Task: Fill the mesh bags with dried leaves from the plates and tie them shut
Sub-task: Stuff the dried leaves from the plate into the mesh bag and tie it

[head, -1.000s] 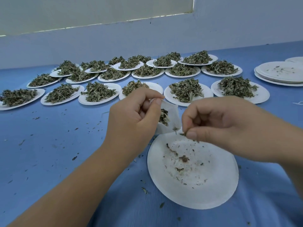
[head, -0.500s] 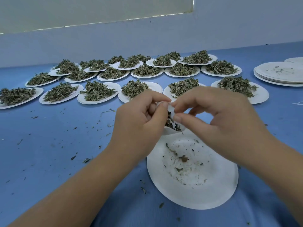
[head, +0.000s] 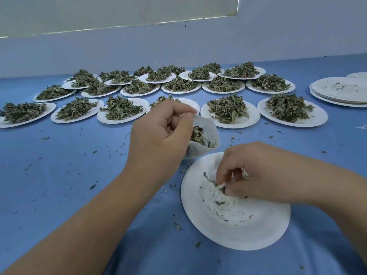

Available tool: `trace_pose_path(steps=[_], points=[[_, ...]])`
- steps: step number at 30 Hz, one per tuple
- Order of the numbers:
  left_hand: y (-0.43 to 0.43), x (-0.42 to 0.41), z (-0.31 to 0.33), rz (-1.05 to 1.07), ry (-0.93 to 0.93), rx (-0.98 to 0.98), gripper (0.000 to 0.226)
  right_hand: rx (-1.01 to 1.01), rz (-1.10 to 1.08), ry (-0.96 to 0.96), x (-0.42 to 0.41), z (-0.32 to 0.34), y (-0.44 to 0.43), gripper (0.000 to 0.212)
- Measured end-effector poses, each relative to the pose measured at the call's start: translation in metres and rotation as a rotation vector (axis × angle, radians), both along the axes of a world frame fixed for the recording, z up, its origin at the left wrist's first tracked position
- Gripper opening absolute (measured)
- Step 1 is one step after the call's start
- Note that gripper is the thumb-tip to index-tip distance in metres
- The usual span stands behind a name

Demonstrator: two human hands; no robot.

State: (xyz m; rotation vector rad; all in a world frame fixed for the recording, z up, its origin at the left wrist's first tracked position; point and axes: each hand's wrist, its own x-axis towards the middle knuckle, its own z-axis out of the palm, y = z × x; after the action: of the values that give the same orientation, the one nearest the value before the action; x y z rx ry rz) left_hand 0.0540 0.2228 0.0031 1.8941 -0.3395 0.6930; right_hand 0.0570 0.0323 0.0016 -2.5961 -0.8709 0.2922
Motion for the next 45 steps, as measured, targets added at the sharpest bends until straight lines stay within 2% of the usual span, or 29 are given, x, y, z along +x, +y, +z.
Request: trace_pose_path(steps=[12, 16, 18, 21, 31, 38, 45], points=[[-0.002, 0.000, -0.002, -0.034, -0.004, 0.006, 0.024, 0.038, 0.046, -0.065, 0.000, -0.006, 0.004, 0.006], [-0.002, -0.001, -0.001, -0.031, -0.001, 0.007, 0.024, 0.014, 0.055, -0.019, 0.002, -0.004, -0.004, 0.049], [-0.001, -0.001, 0.000, -0.033, 0.001, 0.014, 0.024, -0.035, 0.086, -0.015, 0.001, -0.007, -0.003, 0.059], [-0.001, -0.001, -0.001, -0.041, -0.002, 0.022, 0.025, -0.051, 0.085, -0.024, 0.002, -0.009, 0.002, 0.053], [0.000, -0.001, -0.001, -0.024, -0.007, 0.025, 0.020, 0.118, 0.054, -0.066, 0.002, -0.013, 0.011, 0.018], [0.000, 0.000, -0.001, -0.016, -0.020, 0.023, 0.021, 0.122, 0.038, -0.087, 0.003, -0.012, 0.014, 0.008], [-0.001, 0.000, -0.002, -0.026, -0.031, 0.032, 0.021, 0.000, 0.120, -0.267, -0.005, -0.011, 0.020, 0.012]])
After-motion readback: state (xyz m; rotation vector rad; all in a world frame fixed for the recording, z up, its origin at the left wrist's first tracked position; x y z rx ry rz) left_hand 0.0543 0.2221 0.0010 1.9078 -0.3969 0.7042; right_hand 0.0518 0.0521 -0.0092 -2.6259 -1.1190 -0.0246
